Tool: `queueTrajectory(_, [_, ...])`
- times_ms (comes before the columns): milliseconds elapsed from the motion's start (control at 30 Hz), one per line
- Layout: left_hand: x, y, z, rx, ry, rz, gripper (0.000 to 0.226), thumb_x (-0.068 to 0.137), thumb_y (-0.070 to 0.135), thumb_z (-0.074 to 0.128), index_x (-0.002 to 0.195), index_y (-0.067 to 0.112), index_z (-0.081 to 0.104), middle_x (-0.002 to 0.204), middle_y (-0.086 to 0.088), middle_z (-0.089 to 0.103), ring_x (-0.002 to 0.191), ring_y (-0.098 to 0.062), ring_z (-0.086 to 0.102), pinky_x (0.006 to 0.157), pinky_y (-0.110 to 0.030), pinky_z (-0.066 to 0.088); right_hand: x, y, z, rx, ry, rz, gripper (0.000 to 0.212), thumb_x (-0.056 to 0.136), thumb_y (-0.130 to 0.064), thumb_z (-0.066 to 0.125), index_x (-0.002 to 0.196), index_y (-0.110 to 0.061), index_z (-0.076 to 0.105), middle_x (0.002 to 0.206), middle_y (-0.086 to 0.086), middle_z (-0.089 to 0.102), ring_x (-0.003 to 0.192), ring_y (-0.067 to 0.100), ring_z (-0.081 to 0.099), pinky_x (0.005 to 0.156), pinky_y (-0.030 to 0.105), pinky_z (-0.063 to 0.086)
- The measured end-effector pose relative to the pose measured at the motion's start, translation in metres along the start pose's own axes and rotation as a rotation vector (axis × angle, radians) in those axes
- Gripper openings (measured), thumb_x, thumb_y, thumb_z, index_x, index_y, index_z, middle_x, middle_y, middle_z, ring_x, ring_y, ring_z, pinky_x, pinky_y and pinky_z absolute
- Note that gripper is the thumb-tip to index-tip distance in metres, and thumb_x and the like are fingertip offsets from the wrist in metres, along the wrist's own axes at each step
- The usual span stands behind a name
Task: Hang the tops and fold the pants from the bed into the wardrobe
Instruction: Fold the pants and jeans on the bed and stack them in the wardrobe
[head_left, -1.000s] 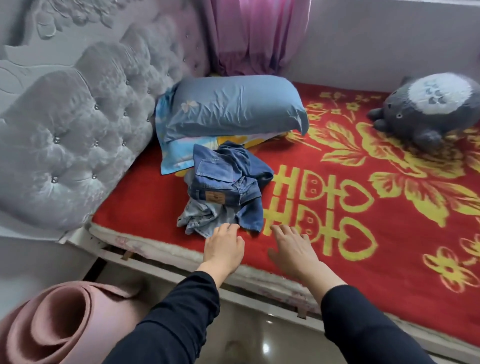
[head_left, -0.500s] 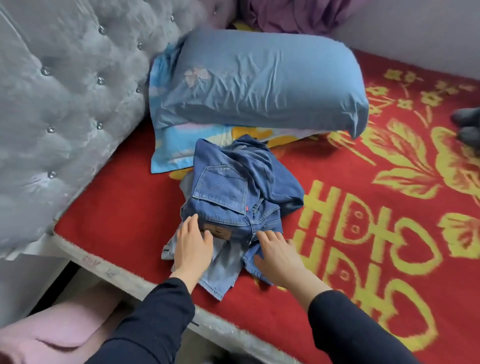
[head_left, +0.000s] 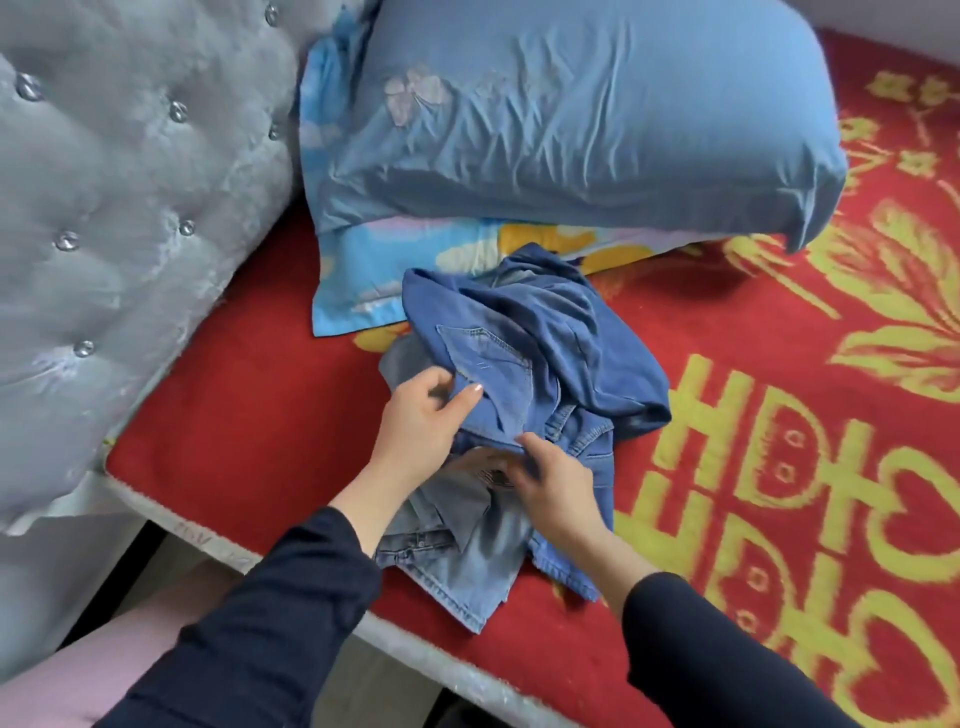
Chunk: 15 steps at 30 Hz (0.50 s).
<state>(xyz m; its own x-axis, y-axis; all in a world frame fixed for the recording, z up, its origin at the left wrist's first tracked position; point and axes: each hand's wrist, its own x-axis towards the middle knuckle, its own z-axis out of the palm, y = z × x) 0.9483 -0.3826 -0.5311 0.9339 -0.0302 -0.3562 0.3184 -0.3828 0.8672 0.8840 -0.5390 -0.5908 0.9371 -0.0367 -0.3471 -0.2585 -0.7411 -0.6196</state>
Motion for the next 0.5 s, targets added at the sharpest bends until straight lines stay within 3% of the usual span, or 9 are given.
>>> queueTrajectory(33, [0.002, 0.018, -0.001, -0.048, -0.032, 0.022, 0.02, 0.093, 0.028, 0.062, 0.09, 0.009, 0.066, 0.079, 0.001, 0.071, 0.066, -0.006, 0.062, 0.06, -0.018, 0.046, 0.002, -0.004, -0.015, 0.139, 0.014, 0.029, 0.014, 0.087, -0.029, 0.061, 0.09, -0.015, 0.058, 0.078, -0.004, 0.059, 0.077, 0.017, 0.056, 0.075, 0.04, 0.045])
queueTrajectory(100, [0.004, 0.049, -0.002, -0.154, -0.093, 0.019, 0.022, 0.096, 0.028, 0.055, 0.108, 0.014, 0.067, 0.101, 0.01, 0.068, 0.089, 0.005, 0.059, 0.073, -0.005, 0.044, 0.005, -0.013, -0.058, 0.42, 0.067, 0.074, 0.033, 0.081, -0.036, 0.063, 0.076, -0.006, 0.051, 0.064, -0.004, 0.048, 0.065, 0.011, 0.045, 0.065, 0.039, 0.041])
queueTrajectory(167, [0.003, 0.071, 0.0, -0.228, -0.116, -0.023, 0.031, 0.098, 0.03, 0.049, 0.126, 0.02, 0.058, 0.119, 0.013, 0.06, 0.109, 0.002, 0.054, 0.088, -0.013, 0.041, 0.004, -0.026, -0.109, 0.64, 0.148, 0.108, 0.037, 0.082, -0.038, 0.063, 0.08, -0.002, 0.058, 0.074, 0.001, 0.058, 0.073, 0.013, 0.053, 0.069, 0.041, 0.047])
queueTrajectory(200, [-0.001, 0.078, 0.004, -0.234, -0.101, -0.044, 0.032, 0.098, 0.031, 0.049, 0.128, 0.021, 0.056, 0.122, 0.011, 0.059, 0.112, -0.002, 0.054, 0.092, -0.019, 0.041, 0.0, -0.034, -0.134, 0.704, 0.183, 0.117, 0.026, 0.087, -0.031, 0.064, 0.086, -0.005, 0.064, 0.082, 0.003, 0.066, 0.079, 0.016, 0.059, 0.076, 0.042, 0.051])
queueTrajectory(233, [-0.007, 0.084, 0.009, -0.231, -0.093, -0.059, 0.032, 0.096, 0.031, 0.052, 0.126, 0.02, 0.056, 0.12, 0.008, 0.06, 0.111, -0.006, 0.055, 0.093, -0.022, 0.042, -0.005, -0.039, -0.156, 0.758, 0.225, 0.129, 0.014, 0.091, -0.023, 0.063, 0.091, -0.01, 0.068, 0.089, 0.004, 0.071, 0.084, 0.018, 0.064, 0.081, 0.041, 0.053])
queueTrajectory(300, [-0.026, 0.094, 0.022, -0.19, -0.141, -0.084, 0.033, 0.089, 0.033, 0.063, 0.117, 0.018, 0.056, 0.11, 0.005, 0.063, 0.1, -0.009, 0.057, 0.083, -0.019, 0.043, -0.019, -0.051, -0.194, 0.879, 0.307, 0.146, 0.012, 0.095, -0.016, 0.058, 0.098, -0.016, 0.07, 0.099, 0.006, 0.073, 0.091, 0.02, 0.068, 0.08, 0.037, 0.055])
queueTrajectory(367, [-0.048, 0.106, 0.039, -0.128, -0.253, -0.128, 0.052, 0.077, 0.046, 0.072, 0.116, 0.019, 0.051, 0.111, 0.005, 0.063, 0.098, -0.009, 0.058, 0.078, -0.023, 0.043, -0.036, -0.062, -0.226, 1.007, 0.351, 0.132, 0.014, 0.096, -0.015, 0.056, 0.1, -0.017, 0.07, 0.101, 0.007, 0.074, 0.092, 0.022, 0.07, 0.078, 0.036, 0.055])
queueTrajectory(500, [-0.092, 0.138, 0.07, -0.131, -0.477, -0.155, 0.091, 0.063, 0.063, 0.078, 0.132, 0.021, 0.037, 0.117, 0.008, 0.063, 0.103, -0.011, 0.062, 0.084, -0.03, 0.05, -0.078, -0.08, -0.28, 1.128, 0.458, 0.072, 0.017, 0.096, -0.012, 0.055, 0.106, -0.012, 0.068, 0.104, 0.01, 0.073, 0.096, 0.025, 0.07, 0.086, 0.039, 0.056])
